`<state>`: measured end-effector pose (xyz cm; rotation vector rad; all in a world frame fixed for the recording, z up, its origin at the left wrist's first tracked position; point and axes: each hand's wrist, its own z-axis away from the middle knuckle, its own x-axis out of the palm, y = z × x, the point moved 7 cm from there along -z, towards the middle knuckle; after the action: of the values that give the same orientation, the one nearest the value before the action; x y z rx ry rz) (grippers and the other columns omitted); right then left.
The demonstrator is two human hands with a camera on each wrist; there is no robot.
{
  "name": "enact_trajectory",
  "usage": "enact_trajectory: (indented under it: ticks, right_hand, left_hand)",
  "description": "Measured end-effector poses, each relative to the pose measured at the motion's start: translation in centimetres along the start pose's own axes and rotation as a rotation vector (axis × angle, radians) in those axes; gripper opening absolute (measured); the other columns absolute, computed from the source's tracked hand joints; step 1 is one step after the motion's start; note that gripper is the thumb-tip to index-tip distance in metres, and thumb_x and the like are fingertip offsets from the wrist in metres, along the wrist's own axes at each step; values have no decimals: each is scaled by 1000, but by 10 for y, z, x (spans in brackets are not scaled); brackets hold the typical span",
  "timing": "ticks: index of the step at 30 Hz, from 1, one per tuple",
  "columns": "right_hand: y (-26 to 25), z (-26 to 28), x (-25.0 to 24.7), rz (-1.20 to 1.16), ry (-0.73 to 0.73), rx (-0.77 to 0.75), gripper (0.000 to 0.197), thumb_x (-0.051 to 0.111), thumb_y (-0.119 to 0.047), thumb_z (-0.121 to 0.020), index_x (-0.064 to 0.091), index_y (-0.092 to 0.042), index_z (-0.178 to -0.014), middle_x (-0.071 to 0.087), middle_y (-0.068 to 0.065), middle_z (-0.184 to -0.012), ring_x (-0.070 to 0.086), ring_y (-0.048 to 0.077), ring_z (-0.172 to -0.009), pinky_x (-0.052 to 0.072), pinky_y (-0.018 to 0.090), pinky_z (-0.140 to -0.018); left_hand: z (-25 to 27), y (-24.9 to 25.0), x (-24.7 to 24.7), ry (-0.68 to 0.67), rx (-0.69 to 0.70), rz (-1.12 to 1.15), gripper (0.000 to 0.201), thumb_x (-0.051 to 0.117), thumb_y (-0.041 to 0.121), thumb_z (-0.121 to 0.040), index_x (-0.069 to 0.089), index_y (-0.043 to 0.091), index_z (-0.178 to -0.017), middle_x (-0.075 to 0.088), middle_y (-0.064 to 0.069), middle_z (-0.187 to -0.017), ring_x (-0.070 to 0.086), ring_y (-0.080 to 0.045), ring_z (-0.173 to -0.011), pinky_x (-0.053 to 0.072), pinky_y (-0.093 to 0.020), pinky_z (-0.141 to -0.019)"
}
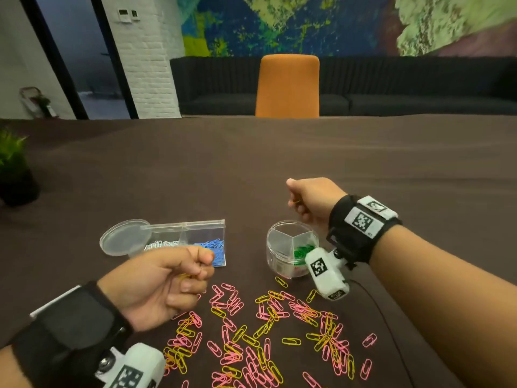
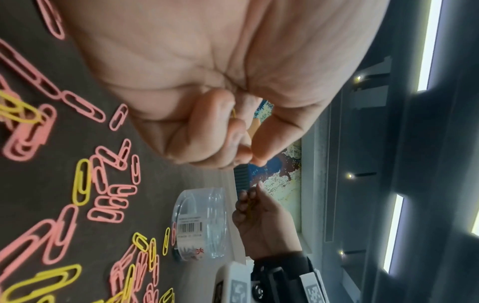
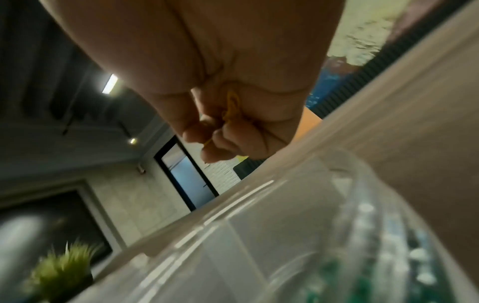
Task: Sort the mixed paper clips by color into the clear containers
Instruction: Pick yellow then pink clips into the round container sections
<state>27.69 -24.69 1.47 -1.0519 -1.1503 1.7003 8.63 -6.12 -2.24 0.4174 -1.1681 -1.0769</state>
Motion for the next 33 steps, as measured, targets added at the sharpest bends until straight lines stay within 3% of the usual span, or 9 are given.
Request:
enact_trajectory:
  ticks: [4, 6, 9, 13, 18, 23, 26, 29, 33]
  right_hand:
    - [-14, 0, 18, 747, -107, -210, 34, 45, -30, -101, 62, -7, -84, 56, 6, -75, 52, 21, -68, 43, 31, -65]
    - [-11, 2, 26, 959, -163, -255, 30, 44, -31, -102, 60, -11, -88, 59, 6, -87, 55, 24, -83, 41, 30, -74]
    - [-5, 6, 27, 1111, -196, -334, 21, 47, -31, -101, 57, -20, -86, 59, -1, -88, 56, 21, -86, 41, 30, -76]
    - [-1, 13, 20, 1087, -214, -463, 10, 57, -21, -95, 65, -28, -91, 63, -12, -91, 62, 15, -93, 49, 29, -84]
    - [2, 20, -4, 978, -81, -519, 32, 52, -8, -89, 66, -32, -104, 65, -8, -115, 61, 18, -106, 48, 31, -94]
    - [33, 20, -17, 1049, -146, -209, 64, 66, -34, -89, 39, -21, -146, 52, 3, -141, 53, 21, -125, 43, 35, -105]
    - [40, 29, -9, 1021, -221, -234, 51, 65, -33, -89, 49, -23, -136, 60, 3, -128, 58, 20, -112, 46, 33, -98]
    - [48, 38, -6, 987, -283, -228, 37, 65, -33, -89, 56, -25, -124, 64, 1, -119, 60, 20, -106, 48, 38, -97]
    - [51, 45, -9, 862, -322, -243, 30, 64, -32, -91, 58, -27, -121, 65, -4, -117, 61, 16, -106, 47, 39, -98]
  left_hand:
    - [-18, 0, 7, 24, -20, -20, 30, 65, -5, -52, 58, 8, -78, 40, -7, -72, 28, -10, -50, 21, -18, -34]
    - [-25, 1, 13, 9, -21, -22, 26, 64, -4, -53, 58, 9, -75, 39, -6, -72, 29, -10, -50, 21, -18, -35]
    - [-32, 4, 18, 9, -12, -36, 25, 59, -5, -55, 54, 10, -74, 42, -7, -72, 30, -11, -51, 21, -19, -37]
    - [-41, 13, 18, 122, 28, -175, 22, 38, -6, -68, 49, 10, -78, 46, -9, -74, 32, -13, -54, 19, -21, -42]
    - [-72, 39, 40, 303, 163, -637, 35, 29, -15, -82, 55, 9, -86, 60, -10, -76, 37, -13, -54, 26, -22, -44]
    - [-122, 61, 89, 223, 265, -1393, 37, 37, -7, -89, 62, 17, -101, 70, 4, -93, 56, -5, -69, 41, -14, -57]
    - [-137, 53, 111, 125, 257, -1708, 33, 50, 1, -89, 69, 27, -94, 70, 5, -98, 63, -13, -86, 49, -22, -75]
    - [-142, 36, 117, 42, 215, -1850, 31, 55, 1, -84, 71, 26, -85, 67, 8, -85, 62, -16, -79, 51, -27, -72]
    - [-136, 30, 123, 2, 248, -1960, 28, 57, 3, -85, 71, 26, -92, 61, 12, -83, 58, -12, -78, 48, -26, -72]
